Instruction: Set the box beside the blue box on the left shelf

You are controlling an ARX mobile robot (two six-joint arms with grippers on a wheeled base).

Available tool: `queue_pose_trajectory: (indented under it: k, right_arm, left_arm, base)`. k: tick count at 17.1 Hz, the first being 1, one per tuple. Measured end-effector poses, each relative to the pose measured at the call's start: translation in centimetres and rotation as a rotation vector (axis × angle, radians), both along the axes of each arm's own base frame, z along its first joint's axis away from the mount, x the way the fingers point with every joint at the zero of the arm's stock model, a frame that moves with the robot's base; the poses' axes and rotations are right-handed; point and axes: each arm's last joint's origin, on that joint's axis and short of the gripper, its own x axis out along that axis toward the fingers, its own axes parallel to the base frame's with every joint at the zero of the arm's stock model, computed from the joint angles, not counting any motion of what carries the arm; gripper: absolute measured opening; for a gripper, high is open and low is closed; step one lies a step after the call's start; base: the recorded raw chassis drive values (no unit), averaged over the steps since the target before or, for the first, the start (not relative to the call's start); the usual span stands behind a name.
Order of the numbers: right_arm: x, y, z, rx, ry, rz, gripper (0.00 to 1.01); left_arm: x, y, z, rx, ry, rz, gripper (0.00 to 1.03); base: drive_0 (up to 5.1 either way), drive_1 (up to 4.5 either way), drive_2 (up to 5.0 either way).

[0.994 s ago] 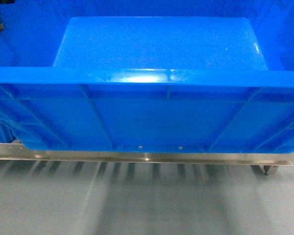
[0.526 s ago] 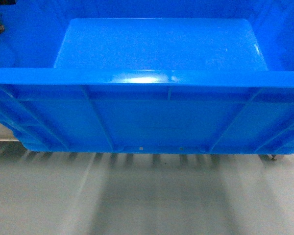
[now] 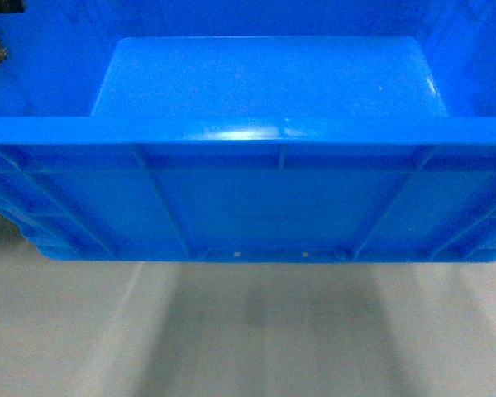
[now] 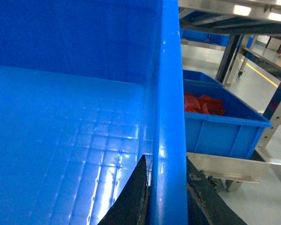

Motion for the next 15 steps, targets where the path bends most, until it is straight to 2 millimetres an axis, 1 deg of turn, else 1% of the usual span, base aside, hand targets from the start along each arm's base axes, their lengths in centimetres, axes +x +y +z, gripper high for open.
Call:
queue_pose_trajectory:
  k: [15]
  right_arm:
    - [-0.01,0.02,0.02,0.014,-0.003,0.007,0.13]
  left_arm:
    - [-0.03,0.04,-0.11,-0.001,0.001,0.001,0.10]
  base:
    - [0.0,0.00,0.0]
